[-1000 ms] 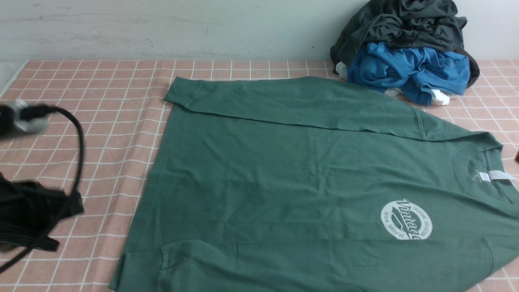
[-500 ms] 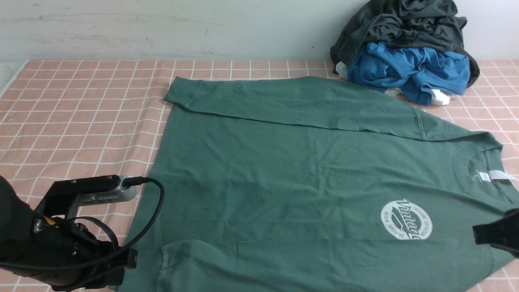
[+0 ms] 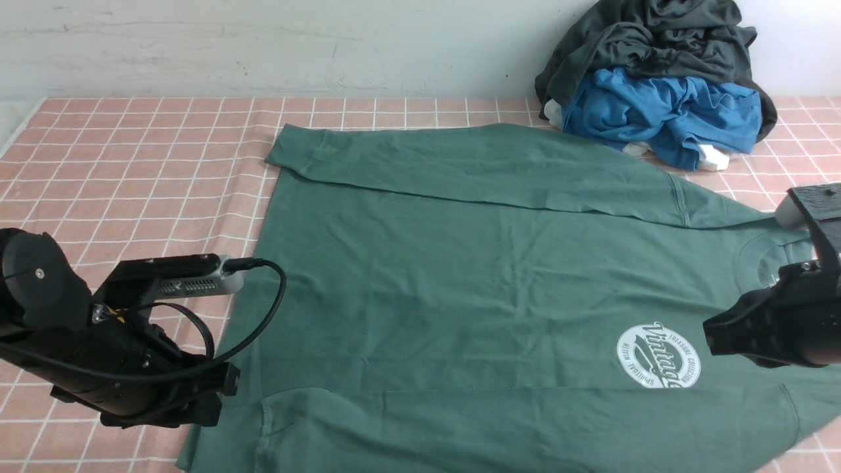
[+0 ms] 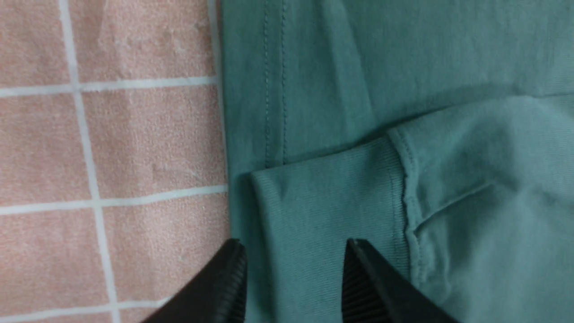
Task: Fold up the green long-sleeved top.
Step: Use the left arm to clamp the cuff closest to it
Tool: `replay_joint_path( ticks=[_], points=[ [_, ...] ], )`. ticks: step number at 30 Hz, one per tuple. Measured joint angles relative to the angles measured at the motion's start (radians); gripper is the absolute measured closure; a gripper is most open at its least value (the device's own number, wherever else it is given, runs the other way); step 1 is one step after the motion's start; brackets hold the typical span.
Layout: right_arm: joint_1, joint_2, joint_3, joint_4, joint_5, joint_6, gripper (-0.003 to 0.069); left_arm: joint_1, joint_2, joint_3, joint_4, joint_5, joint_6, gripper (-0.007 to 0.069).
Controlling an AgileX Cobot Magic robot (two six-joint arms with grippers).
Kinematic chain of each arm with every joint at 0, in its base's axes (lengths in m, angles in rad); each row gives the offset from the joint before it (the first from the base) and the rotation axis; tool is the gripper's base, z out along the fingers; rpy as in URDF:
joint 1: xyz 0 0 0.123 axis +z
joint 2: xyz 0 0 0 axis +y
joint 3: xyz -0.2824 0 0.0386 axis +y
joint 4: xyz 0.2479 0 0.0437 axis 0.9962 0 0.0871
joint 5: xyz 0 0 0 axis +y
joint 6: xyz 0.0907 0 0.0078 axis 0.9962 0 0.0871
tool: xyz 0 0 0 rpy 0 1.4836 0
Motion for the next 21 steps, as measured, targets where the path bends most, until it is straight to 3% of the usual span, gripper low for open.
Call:
replay_joint_path(
  ticks=[11, 16, 21],
  points=[
    [0.0, 0.001, -0.001, 0.005, -0.001, -0.005, 0.0671, -0.085, 0.101, -0.001, 0.007, -0.016, 0.001, 0.0353],
    [0.0, 0.001, -0.001, 0.005, -0.001, -0.007, 0.0671, -0.099, 0.123, -0.008, 0.024, -0.02, 0.003, 0.0444],
    [0.0, 0.001, -0.001, 0.005, -0.001, -0.007, 0.0671, -0.099, 0.123, -0.008, 0.039, -0.021, 0.003, 0.0582]
  ],
)
